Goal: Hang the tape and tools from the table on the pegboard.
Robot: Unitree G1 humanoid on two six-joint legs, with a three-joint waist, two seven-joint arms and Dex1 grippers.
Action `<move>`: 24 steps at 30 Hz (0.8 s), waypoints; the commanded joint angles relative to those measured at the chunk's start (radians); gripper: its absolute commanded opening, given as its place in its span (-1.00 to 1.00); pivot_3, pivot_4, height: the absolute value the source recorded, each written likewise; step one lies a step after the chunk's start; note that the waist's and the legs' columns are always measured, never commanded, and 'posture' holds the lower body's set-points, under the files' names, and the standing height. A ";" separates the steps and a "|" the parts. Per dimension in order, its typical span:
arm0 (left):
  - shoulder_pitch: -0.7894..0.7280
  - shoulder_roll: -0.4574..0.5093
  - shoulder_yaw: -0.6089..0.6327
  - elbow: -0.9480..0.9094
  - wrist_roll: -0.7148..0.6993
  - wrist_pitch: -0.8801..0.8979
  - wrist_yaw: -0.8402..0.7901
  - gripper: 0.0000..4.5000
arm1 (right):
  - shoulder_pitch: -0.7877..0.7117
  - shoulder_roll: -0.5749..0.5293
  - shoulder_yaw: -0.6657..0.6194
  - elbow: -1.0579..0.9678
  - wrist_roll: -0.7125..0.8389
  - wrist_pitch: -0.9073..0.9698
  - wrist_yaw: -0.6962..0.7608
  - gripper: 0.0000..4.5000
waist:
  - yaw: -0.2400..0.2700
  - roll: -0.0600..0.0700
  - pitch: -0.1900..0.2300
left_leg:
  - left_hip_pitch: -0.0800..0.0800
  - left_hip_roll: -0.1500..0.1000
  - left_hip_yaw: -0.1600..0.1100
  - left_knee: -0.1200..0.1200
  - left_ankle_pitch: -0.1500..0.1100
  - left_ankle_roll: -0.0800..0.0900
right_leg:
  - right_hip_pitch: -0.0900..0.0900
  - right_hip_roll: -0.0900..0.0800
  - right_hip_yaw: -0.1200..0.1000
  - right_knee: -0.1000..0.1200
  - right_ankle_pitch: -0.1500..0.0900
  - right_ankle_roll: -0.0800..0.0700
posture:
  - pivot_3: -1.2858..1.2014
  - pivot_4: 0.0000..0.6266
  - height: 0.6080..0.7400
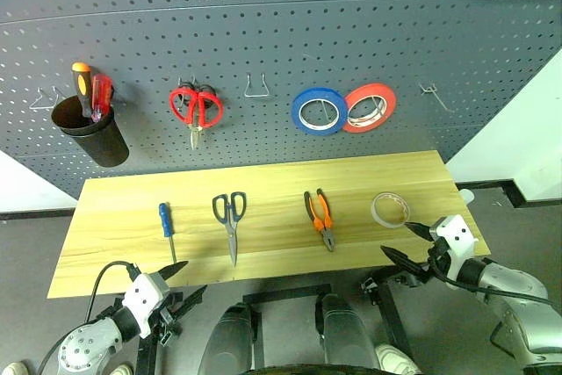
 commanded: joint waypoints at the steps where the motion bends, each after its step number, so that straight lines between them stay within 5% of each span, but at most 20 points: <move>1: 0.010 0.010 0.003 -0.025 -0.013 0.002 0.000 0.57 | -0.001 0.008 -0.003 0.002 -0.003 -0.032 0.006 1.00 | 0.000 0.000 -0.001 | 0.000 0.000 0.000 0.000 0.000 0.000 | 0.000 0.000 0.000 0.000 0.000 0.000 | -0.02 -0.55 0.89; 24: 0.020 0.009 0.002 -0.059 -0.013 0.030 0.005 0.57 | -0.054 0.018 0.012 0.276 -0.051 -0.234 0.062 1.00 | -0.001 0.002 -0.003 | 0.004 0.000 0.000 0.000 0.000 0.000 | 0.004 0.000 0.000 0.001 0.000 0.000 | -0.02 -0.55 0.89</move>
